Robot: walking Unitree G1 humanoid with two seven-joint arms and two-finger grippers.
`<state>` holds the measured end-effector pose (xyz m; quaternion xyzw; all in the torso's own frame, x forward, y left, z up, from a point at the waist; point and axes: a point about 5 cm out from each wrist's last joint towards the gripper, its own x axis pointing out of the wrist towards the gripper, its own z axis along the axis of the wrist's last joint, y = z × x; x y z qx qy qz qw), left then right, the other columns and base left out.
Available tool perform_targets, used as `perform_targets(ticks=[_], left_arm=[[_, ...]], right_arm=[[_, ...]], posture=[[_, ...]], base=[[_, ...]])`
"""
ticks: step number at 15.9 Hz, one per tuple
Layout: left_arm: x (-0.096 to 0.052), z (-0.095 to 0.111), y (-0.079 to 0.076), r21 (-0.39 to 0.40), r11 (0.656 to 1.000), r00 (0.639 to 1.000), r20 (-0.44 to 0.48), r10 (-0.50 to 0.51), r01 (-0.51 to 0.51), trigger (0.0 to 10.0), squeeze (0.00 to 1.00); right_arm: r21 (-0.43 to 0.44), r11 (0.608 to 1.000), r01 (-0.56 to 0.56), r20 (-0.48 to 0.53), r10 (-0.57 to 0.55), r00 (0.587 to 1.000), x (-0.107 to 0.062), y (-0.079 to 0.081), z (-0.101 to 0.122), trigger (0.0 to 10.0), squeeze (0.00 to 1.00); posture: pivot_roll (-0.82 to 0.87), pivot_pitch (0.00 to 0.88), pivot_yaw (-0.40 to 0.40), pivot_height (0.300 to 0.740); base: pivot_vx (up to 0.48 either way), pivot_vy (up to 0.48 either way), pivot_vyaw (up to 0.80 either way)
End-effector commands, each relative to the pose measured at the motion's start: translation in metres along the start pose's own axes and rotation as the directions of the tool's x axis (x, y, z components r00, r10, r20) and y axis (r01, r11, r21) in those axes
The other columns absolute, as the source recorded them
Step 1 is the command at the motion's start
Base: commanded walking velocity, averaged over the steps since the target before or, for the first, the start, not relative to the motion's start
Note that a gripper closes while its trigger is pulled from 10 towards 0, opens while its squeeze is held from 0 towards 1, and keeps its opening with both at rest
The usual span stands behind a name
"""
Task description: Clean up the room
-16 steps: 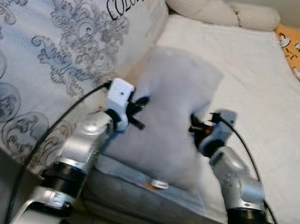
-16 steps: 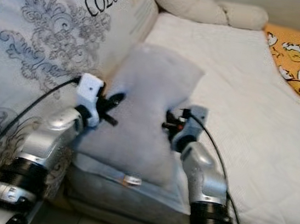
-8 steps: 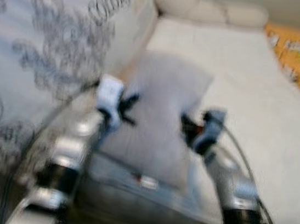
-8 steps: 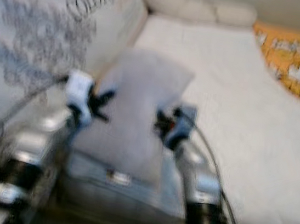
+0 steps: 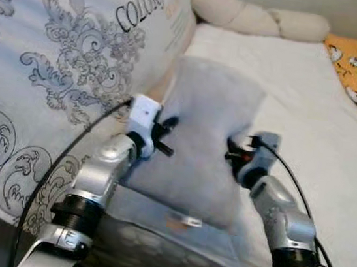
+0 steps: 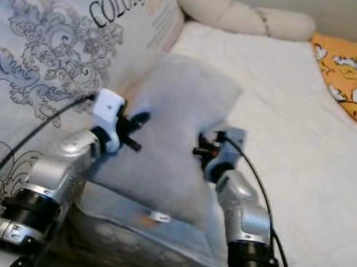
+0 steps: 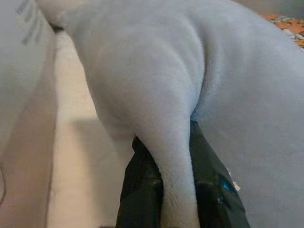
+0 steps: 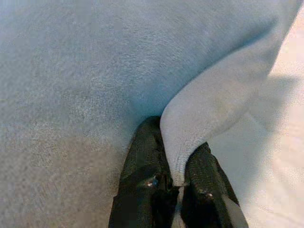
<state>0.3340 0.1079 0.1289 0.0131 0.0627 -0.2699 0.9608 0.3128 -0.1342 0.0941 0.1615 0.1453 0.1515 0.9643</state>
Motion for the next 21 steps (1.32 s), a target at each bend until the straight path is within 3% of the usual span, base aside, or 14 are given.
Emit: perform_targets(ticks=[1, 11, 13, 14, 15, 18, 21], left_arm=[[-0.002, 0.011, 0.008, 0.019, 1.0, 0.999, 0.038, 0.018, -0.019, 10.0, 0.0], [-0.003, 0.011, 0.009, 0.03, 0.999, 0.999, 0.031, 0.016, -0.017, 10.0, 0.0], [-0.001, 0.008, 0.008, 0.064, 0.998, 1.0, 0.006, 0.019, -0.019, 10.0, 0.0], [0.001, 0.006, 0.008, 0.086, 0.996, 1.0, -0.004, 0.024, -0.024, 10.0, 0.0], [0.002, 0.005, 0.01, 0.1, 0.994, 0.999, -0.016, 0.036, -0.034, 10.0, 0.0], [0.011, -0.001, 0.01, 0.159, 0.987, 0.998, -0.064, 0.018, -0.008, 10.0, 0.0], [0.021, -0.012, 0.009, 0.255, 0.967, 0.992, -0.125, 0.011, 0.022, 10.0, 0.0]], right_arm=[[-0.005, 0.998, -0.066, 0.027, 0.066, 0.997, 0.007, 0.018, 0.006, 10.0, 0.0], [0.0, 0.998, -0.067, 0.029, 0.067, 0.997, 0.008, 0.019, 0.005, 10.0, 0.0], [0.028, 0.999, -0.04, 0.037, 0.039, 0.999, 0.006, 0.015, 0.006, 10.0, 0.0], [0.073, 0.997, 0.003, 0.049, -0.006, 0.999, 0.005, 0.008, 0.007, 10.0, 0.6], [0.099, 0.99, 0.099, 0.054, -0.105, 0.993, 0.004, -0.006, 0.007, 10.0, 1.0], [0.097, 0.968, 0.231, 0.043, -0.236, 0.971, -0.003, -0.029, 0.003, 10.0, 1.0], [0.052, 0.961, 0.271, 0.029, -0.273, 0.962, -0.008, -0.034, -0.003, 10.0, 1.0]], posture=[[0.09, 0.0, 0.024, 0.74], [0.09, 0.0, 0.03, 0.74], [0.09, 0.0, 0.035, 0.74], [0.08, 0.0, 0.042, 0.74], [0.07, 0.0, 0.052, 0.74], [0.05, 0.0, 0.072, 0.74], [0.02, 0.0, 0.101, 0.74]], base=[[0.277, 0.0, 0.0], [0.27, 0.0, 0.0], [0.0, 0.0, 0.0], [0.0, 0.0, 0.0], [0.0, 0.0, 0.0], [0.0, 0.0, 0.0], [0.0, 0.0, 0.0]])
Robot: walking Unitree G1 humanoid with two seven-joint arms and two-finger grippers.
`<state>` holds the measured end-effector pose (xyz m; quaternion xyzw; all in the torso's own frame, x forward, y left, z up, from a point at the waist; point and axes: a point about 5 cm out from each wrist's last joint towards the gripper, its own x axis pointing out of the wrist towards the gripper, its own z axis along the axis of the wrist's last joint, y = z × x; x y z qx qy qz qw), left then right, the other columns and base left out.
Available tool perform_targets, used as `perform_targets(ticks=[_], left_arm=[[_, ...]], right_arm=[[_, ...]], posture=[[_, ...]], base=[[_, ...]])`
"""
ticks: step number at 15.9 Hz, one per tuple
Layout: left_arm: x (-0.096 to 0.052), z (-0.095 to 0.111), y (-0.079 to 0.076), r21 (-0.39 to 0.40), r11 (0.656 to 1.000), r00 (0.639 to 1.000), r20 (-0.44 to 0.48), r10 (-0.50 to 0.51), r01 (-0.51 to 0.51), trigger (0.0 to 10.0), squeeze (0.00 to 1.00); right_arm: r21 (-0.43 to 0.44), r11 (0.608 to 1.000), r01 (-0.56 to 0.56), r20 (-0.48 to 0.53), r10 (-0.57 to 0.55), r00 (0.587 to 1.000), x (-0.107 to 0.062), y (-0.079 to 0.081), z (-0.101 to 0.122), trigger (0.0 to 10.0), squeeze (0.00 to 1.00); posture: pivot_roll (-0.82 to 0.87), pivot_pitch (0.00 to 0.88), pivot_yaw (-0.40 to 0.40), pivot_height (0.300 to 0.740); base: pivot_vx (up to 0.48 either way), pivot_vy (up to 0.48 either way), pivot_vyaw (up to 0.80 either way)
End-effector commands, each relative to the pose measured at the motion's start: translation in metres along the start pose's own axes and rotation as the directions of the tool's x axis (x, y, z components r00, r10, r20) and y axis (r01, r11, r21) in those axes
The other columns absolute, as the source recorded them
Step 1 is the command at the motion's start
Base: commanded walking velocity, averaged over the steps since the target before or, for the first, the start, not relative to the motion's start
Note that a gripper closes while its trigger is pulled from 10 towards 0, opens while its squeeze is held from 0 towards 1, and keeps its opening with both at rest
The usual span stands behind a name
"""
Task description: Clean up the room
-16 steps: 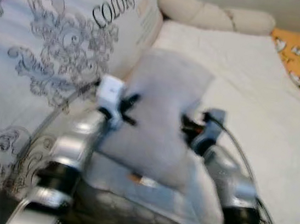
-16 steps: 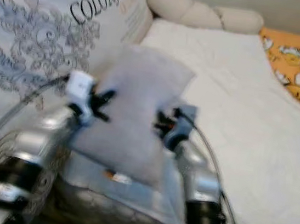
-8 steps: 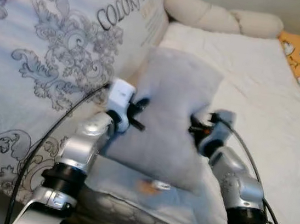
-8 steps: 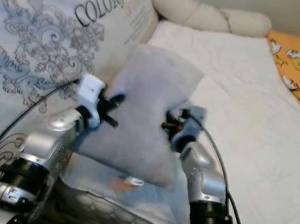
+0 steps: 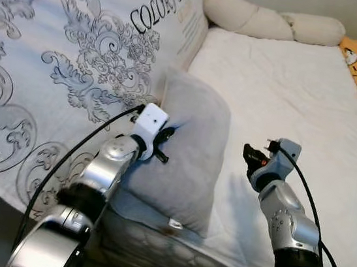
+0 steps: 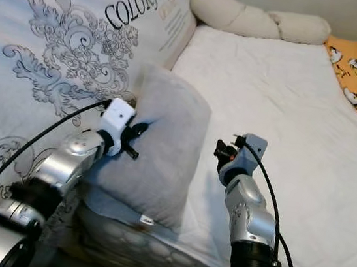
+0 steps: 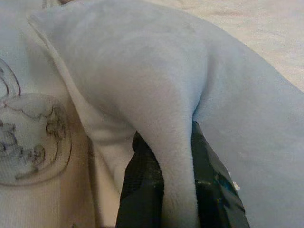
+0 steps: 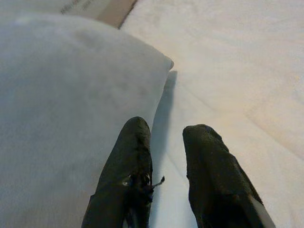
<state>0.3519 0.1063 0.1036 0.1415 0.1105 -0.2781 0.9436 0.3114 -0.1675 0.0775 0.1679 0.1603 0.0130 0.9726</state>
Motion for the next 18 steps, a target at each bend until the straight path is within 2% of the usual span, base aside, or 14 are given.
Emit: perform_targets(ticks=[1, 2, 3, 4, 5, 6, 7, 10, 12, 13, 14, 15, 18], left_arm=[[0.005, 0.007, 0.002, 0.067, 0.998, 1.0, 0.016, 0.004, -0.005, 10.0, 0.0], [0.008, 0.007, 0.002, 0.083, 0.997, 1.0, 0.006, 0.002, -0.002, 10.0, 0.0], [0.012, 0.013, 0.005, 0.14, 0.99, 1.0, 0.009, -0.003, 0.002, 10.0, 0.0], [0.014, 0.018, 0.007, 0.183, 0.983, 1.0, 0.013, -0.01, 0.007, 10.0, 0.0], [0.015, 0.022, 0.009, 0.209, 0.978, 1.0, 0.015, -0.017, 0.013, 10.0, 0.0], [0.017, 0.03, 0.014, 0.236, 0.972, 1.0, 0.024, -0.015, 0.009, 10.0, 0.0], [0.019, 0.044, 0.025, 0.262, 0.965, 0.999, 0.042, 0.016, -0.027, 10.0, 0.0], [0.016, 0.059, 0.045, 0.299, 0.949, 0.994, 0.058, 0.09, -0.103, 10.0, 0.0], [0.008, 0.065, 0.068, 0.298, 0.937, 0.983, 0.054, 0.174, -0.182, 10.0, 0.0], [0.002, 0.065, 0.082, 0.277, 0.933, 0.973, 0.038, 0.226, -0.228, 10.0, 0.0], [-0.003, 0.061, 0.09, 0.27, 0.933, 0.97, 0.012, 0.244, -0.238, 10.0, 0.0], [-0.004, 0.059, 0.092, 0.266, 0.933, 0.968, 0.001, 0.249, -0.241, 10.0, 0.0], [-0.017, 0.031, 0.106, 0.212, 0.936, 0.94, -0.135, 0.312, -0.28, 10.0, 0.0]], right_arm=[[-0.032, 0.999, -0.011, 0.022, 0.011, 1.0, -0.002, 0.003, 0.001, 10.0, 1.0], [-0.05, 0.998, -0.027, 0.025, 0.028, 0.999, -0.004, 0.004, 0.0, 10.0, 1.0], [-0.087, 0.983, -0.16, 0.042, 0.164, 0.986, -0.008, 0.017, 0.004, 10.0, 1.0], [-0.124, 0.967, -0.223, 0.054, 0.231, 0.971, -0.009, 0.025, 0.009, 10.0, 1.0], [-0.151, 0.95, -0.272, 0.057, 0.283, 0.957, -0.011, 0.029, 0.013, 10.0, 0.0], [-0.193, 0.918, -0.346, 0.054, 0.362, 0.931, -0.016, 0.033, 0.017, 10.0, 0.0], [-0.259, 0.88, -0.397, 0.031, 0.419, 0.908, -0.021, 0.033, 0.02, 10.0, 0.0], [-0.297, 0.868, -0.397, 0.047, 0.429, 0.902, -0.024, 0.028, 0.029, 10.0, 0.0], [-0.325, 0.822, -0.467, 0.033, 0.504, 0.863, -0.03, 0.034, 0.033, 10.0, 0.0], [-0.34, 0.769, -0.541, -0.012, 0.572, 0.82, -0.037, 0.039, 0.031, 10.0, 0.0], [-0.346, 0.729, -0.59, -0.052, 0.614, 0.788, -0.043, 0.039, 0.029, 10.0, 0.0], [-0.345, 0.716, -0.607, -0.066, 0.627, 0.776, -0.045, 0.038, 0.029, 10.0, 0.0], [-0.344, 0.637, -0.69, -0.148, 0.689, 0.709, -0.056, 0.029, 0.029, 10.0, 0.0]], posture=[[0.0, 0.0, 0.12, 0.74], [-0.01, 0.0, 0.129, 0.74], [-0.03, 0.0, 0.143, 0.74], [-0.04, 0.0, 0.151, 0.74], [-0.04, 0.0, 0.159, 0.74], [-0.05, 0.0, 0.163, 0.74], [-0.06, 0.0, 0.165, 0.74], [-0.06, 0.0, 0.16, 0.74], [-0.07, 0.0, 0.164, 0.74], [-0.06, 0.0, 0.161, 0.74], [-0.06, 0.0, 0.157, 0.74], [-0.05, 0.0, 0.149, 0.74], [-0.03, 0.0, 0.128, 0.74]], base=[[0.0, 0.0, 0.0], [0.0, 0.0, 0.0], [0.0, 0.0, 0.0], [0.0, 0.0, 0.0], [0.0, 0.0, 0.0], [0.0, 0.0, 0.0], [0.0, 0.0, 0.0], [0.0, 0.0, 0.0], [0.0, 0.0, 0.0], [0.0, 0.0, 0.0], [0.0, 0.0, 0.0], [0.0, 0.0, 0.0], [0.0, 0.0, 0.0]])
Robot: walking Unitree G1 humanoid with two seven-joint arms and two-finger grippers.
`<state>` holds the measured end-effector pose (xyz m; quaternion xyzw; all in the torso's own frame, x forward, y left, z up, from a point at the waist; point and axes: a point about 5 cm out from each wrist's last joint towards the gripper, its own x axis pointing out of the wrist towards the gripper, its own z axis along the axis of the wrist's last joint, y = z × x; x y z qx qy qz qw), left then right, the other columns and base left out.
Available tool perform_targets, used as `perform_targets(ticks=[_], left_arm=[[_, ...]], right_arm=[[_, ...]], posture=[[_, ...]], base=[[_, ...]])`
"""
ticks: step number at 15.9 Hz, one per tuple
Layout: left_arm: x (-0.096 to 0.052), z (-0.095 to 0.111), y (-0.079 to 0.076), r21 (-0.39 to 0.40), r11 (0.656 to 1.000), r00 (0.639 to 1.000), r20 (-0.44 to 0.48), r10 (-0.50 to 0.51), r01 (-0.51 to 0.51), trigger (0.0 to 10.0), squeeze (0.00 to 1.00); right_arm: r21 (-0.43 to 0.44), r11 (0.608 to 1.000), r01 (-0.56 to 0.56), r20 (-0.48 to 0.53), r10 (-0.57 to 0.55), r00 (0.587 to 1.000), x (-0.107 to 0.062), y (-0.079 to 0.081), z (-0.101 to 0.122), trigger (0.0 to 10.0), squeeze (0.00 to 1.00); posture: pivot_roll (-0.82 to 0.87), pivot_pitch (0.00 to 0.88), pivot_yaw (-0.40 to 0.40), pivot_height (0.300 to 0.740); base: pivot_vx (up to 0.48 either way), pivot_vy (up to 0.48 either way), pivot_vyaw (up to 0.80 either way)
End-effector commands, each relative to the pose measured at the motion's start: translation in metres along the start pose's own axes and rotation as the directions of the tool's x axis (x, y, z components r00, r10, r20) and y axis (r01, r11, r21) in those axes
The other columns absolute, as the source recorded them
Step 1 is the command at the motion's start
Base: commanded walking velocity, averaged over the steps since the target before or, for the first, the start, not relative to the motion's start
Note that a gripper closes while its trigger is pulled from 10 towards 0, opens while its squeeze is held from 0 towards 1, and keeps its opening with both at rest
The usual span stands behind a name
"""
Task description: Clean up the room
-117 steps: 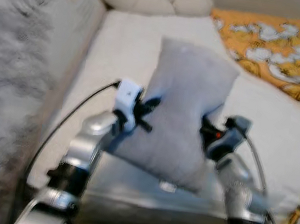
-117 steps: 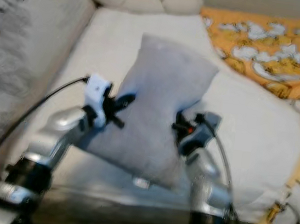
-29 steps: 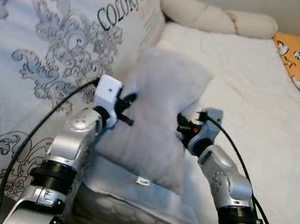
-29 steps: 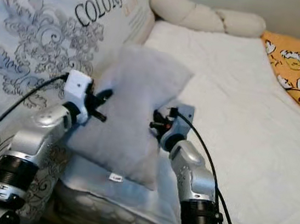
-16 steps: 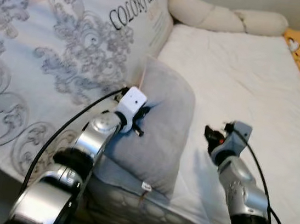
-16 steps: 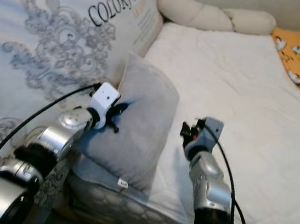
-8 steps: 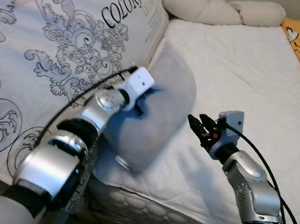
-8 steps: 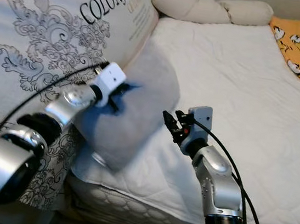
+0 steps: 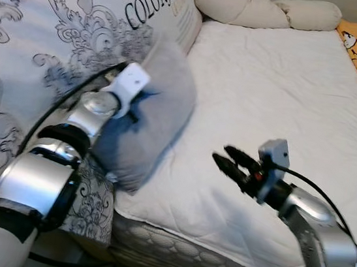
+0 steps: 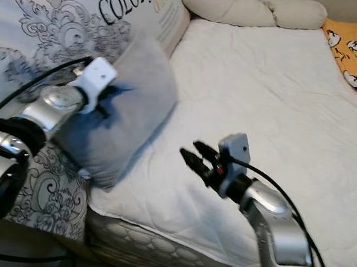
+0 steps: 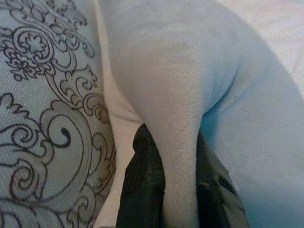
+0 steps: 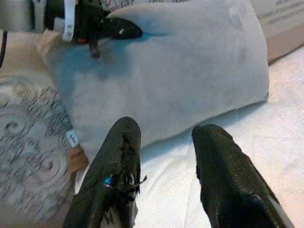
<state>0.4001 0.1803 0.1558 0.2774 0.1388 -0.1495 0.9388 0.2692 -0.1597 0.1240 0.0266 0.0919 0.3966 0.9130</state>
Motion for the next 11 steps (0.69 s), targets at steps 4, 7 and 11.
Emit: perform_targets(ticks=[4, 7, 11], left_arm=[[-0.005, -0.022, 0.006, -0.087, 0.993, 0.996, -0.063, 0.069, -0.075, 10.0, 0.0], [-0.007, -0.034, 0.006, -0.161, 0.983, 0.991, -0.109, 0.074, -0.091, 10.0, 0.0], [-0.01, -0.028, 0.016, -0.163, 0.981, 0.994, -0.035, 0.102, -0.106, 10.0, 1.0]], right_arm=[[-0.02, 0.995, -0.098, -0.005, 0.098, 0.995, 0.002, 0.003, 0.01, 10.0, 0.0], [-0.014, 0.985, -0.171, 0.009, 0.171, 0.985, 0.0, 0.009, 0.014, 10.0, 0.0], [-0.001, 0.985, -0.172, 0.02, 0.172, 0.985, -0.008, 0.009, 0.015, 10.0, 0.0]], posture=[[-0.01, 0.0, 0.108, 0.74], [-0.01, 0.0, 0.112, 0.74], [-0.02, 0.0, 0.126, 0.74]], base=[[0.0, 0.0, 0.0], [0.0, 0.0, 0.0], [0.0, 0.0, 0.0]])
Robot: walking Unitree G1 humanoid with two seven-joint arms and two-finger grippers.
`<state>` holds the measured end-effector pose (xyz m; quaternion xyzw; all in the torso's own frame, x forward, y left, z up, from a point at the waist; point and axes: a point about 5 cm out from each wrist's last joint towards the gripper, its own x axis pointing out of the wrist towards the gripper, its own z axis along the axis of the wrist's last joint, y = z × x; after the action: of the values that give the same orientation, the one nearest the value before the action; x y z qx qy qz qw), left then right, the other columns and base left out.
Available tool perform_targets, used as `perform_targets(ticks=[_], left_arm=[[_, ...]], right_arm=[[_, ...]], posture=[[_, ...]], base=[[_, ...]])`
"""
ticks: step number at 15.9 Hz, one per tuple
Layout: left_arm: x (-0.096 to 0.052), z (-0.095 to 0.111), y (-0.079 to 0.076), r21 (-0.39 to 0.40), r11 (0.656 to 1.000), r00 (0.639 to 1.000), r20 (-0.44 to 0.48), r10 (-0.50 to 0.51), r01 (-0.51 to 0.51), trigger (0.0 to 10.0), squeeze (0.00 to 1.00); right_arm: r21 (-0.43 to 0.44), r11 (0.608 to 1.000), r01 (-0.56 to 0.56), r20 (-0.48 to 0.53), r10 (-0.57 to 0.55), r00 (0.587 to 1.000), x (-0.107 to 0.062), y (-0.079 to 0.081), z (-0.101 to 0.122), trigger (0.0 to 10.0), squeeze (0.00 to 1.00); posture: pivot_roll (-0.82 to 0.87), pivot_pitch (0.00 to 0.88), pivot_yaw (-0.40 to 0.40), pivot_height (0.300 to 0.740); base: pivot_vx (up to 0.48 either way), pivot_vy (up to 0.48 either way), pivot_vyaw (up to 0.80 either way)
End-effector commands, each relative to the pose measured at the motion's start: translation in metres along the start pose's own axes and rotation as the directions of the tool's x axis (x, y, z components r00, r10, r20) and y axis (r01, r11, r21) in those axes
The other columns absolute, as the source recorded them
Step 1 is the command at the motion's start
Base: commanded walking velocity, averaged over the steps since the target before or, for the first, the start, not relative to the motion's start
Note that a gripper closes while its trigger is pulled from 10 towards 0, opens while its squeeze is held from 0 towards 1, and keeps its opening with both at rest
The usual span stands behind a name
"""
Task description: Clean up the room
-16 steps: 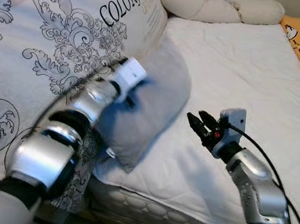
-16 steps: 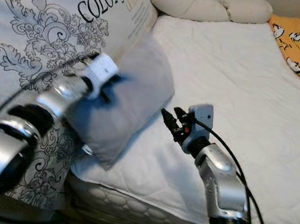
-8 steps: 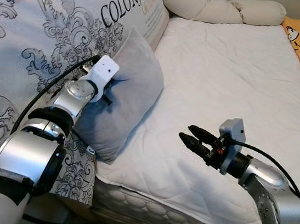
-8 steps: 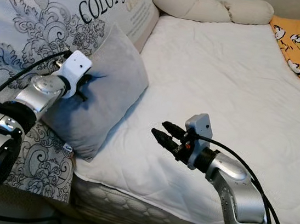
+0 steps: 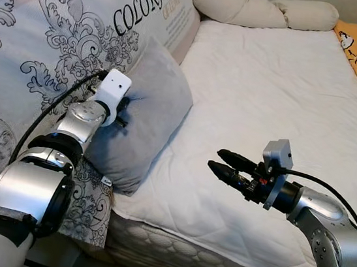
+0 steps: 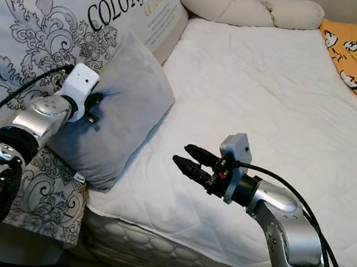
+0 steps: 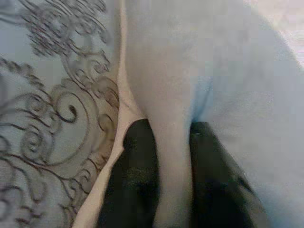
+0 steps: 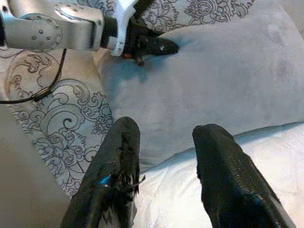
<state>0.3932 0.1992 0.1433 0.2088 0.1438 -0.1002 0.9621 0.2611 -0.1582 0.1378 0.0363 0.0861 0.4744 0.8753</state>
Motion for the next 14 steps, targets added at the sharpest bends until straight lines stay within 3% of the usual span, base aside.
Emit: perform_targets(ticks=[1, 2, 5, 6, 7, 8, 9, 10, 12, 13, 14], left_arm=[[-0.003, 0.001, 0.012, -0.021, 0.999, 0.999, 0.033, 0.033, -0.033, 10.0, 1.0], [-0.004, 0.007, 0.014, -0.061, 0.995, 0.992, 0.101, 0.082, -0.076, 10.0, 1.0], [-0.006, 0.013, 0.018, -0.101, 0.989, 0.976, 0.179, 0.125, -0.108, 10.0, 1.0], [-0.009, 0.02, 0.019, -0.184, 0.98, 0.957, 0.262, 0.126, -0.079, 10.0, 1.0], [-0.01, 0.021, 0.019, -0.186, 0.981, 0.954, 0.277, 0.112, -0.061, 10.0, 1.0], [-0.01, 0.025, 0.014, -0.24, 0.971, 0.947, 0.309, 0.089, -0.013, 10.0, 1.0], [-0.011, 0.03, 0.008, -0.302, 0.952, 0.931, 0.36, 0.059, 0.056, 10.0, 1.0], [-0.017, 0.03, -0.009, -0.271, 0.953, 0.919, 0.394, -0.019, 0.136, 10.0, 1.0], [-0.025, 0.029, -0.021, -0.268, 0.946, 0.895, 0.443, -0.048, 0.182, 10.0, 1.0], [-0.034, 0.023, -0.034, -0.292, 0.932, 0.889, 0.453, -0.064, 0.215, 10.0, 1.0], [-0.04, 0.021, -0.042, -0.293, 0.927, 0.882, 0.466, -0.074, 0.233, 10.0, 1.0]], right_arm=[[0.009, 1.0, 0.024, 0.007, -0.024, 1.0, -0.002, -0.002, 0.003, 10.0, 0.0], [0.046, 0.999, 0.023, 0.043, -0.025, 0.999, -0.003, -0.001, 0.006, 10.0, 0.0], [0.053, 0.999, 0.014, 0.041, -0.016, 0.999, -0.002, -0.001, 0.004, 10.0, 0.0], [0.045, 0.998, 0.036, 0.071, -0.039, 0.997, 0.001, -0.003, 0.008, 10.0, 0.0], [0.044, 0.998, 0.053, 0.086, -0.057, 0.995, 0.002, -0.004, 0.01, 10.0, 0.0], [0.054, 0.988, 0.143, 0.126, -0.149, 0.981, 0.002, -0.011, 0.012, 10.0, 0.0], [0.076, 0.963, 0.258, 0.17, -0.268, 0.948, 0.002, -0.019, 0.015, 10.0, 0.0], [0.128, 0.905, 0.406, 0.186, -0.424, 0.886, 0.001, -0.029, 0.012, 10.0, 0.0], [0.155, 0.888, 0.434, 0.176, -0.457, 0.872, 0.002, -0.028, 0.007, 10.0, 0.0], [0.183, 0.803, 0.567, 0.177, -0.594, 0.785, 0.0, -0.034, 0.005, 10.0, 0.0], [0.213, 0.753, 0.622, 0.176, -0.656, 0.734, -0.003, -0.037, 0.003, 10.0, 0.0]], posture=[[-0.02, 0.0, 0.126, 0.74], [0.0, 0.0, 0.106, 0.74], [0.01, 0.0, 0.091, 0.74], [0.03, 0.0, 0.07, 0.74], [0.03, 0.0, 0.067, 0.74], [0.03, 0.0, 0.059, 0.74], [0.02, 0.0, 0.061, 0.74], [0.01, 0.0, 0.067, 0.74], [-0.01, 0.0, 0.074, 0.74], [-0.02, 0.0, 0.082, 0.74], [-0.03, 0.0, 0.084, 0.74]], base=[[0.0, 0.0, 0.0], [0.0, 0.0, 0.0], [0.0, 0.0, 0.0], [0.0, 0.0, 0.0], [0.0, 0.0, 0.0], [0.0, 0.0, 0.0], [0.0, 0.0, 0.0], [0.0, 0.0, 0.0], [0.0, 0.0, 0.0], [0.0, 0.0, 0.0], [0.0, 0.0, 0.0]])
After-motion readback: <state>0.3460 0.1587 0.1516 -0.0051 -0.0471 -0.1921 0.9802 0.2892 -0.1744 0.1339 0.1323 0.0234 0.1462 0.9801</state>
